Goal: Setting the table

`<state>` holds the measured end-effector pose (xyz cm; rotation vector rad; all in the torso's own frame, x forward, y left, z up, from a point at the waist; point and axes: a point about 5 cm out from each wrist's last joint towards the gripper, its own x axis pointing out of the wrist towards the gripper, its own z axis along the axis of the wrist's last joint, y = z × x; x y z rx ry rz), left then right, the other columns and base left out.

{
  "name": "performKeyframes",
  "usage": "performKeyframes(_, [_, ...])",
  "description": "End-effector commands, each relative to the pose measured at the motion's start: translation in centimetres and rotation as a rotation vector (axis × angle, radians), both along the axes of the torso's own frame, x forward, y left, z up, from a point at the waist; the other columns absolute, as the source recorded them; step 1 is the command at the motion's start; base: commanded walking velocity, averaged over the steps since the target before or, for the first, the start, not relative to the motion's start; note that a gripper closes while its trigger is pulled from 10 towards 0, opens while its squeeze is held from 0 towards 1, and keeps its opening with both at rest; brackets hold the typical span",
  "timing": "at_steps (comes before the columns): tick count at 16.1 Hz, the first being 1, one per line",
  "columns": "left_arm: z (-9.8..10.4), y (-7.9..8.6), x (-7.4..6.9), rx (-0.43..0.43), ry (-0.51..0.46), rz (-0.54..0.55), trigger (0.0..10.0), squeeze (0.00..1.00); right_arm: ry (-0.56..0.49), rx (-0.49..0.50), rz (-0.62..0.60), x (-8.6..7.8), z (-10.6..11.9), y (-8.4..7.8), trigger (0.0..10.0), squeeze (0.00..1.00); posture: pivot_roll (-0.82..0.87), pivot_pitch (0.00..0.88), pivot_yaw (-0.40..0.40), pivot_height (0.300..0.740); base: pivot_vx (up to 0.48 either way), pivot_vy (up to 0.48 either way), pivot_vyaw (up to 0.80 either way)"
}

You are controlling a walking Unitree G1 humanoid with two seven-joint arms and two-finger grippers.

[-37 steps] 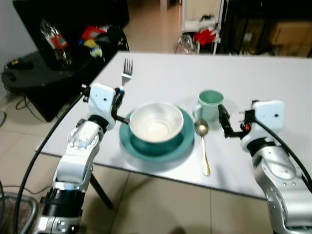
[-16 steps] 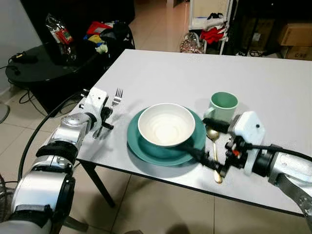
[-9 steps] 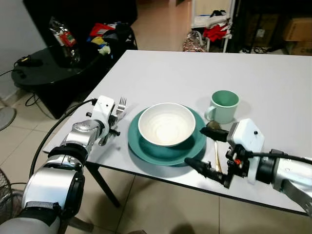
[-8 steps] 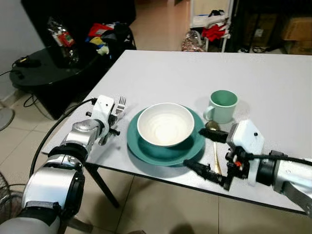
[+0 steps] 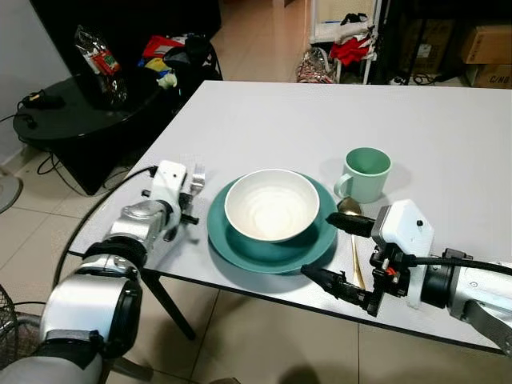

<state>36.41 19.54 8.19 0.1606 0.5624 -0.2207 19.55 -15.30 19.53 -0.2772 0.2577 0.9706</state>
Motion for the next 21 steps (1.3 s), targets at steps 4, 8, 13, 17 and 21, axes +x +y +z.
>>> performKeyframes(4, [0.2,-0.1,0.1,-0.031,0.015,-0.010,10.0,0.00,0.035,-0.012,0.027,-0.6,-0.1,0.2,10.0,0.00,-0.15,0.000,0.165,0.740,0.000,0.000,0.00])
performKeyframes(8, [-0.4,0.0,-0.2,-0.017,0.037,0.008,10.0,0.00,0.046,-0.027,0.030,-0.9,-0.2,0.0,10.0,0.00,-0.16,0.000,0.168,0.740,0.000,0.000,0.00])
performKeyframes(13, [0.0,0.8,-0.2,-0.028,0.045,0.027,10.0,1.00,0.032,-0.018,0.036,-1.0,0.2,-0.1,10.0,0.00,-0.16,0.000,0.159,0.740,0.000,0.000,0.00])
performKeyframes(17, [3.0,2.5,1.0,-0.018,-0.050,0.022,10.0,0.50,0.012,0.005,0.036,-0.7,0.9,-0.3,10.0,0.00,-0.16,0.000,0.147,0.740,0.000,0.000,0.00])
performKeyframes(21, [7.4,2.9,2.2,-0.198,-0.183,-0.080,10.0,0.00,0.006,0.056,0.053,-0.5,1.5,-0.4,10.0,0.00,-0.15,0.000,0.132,0.740,0.000,0.000,0.00])
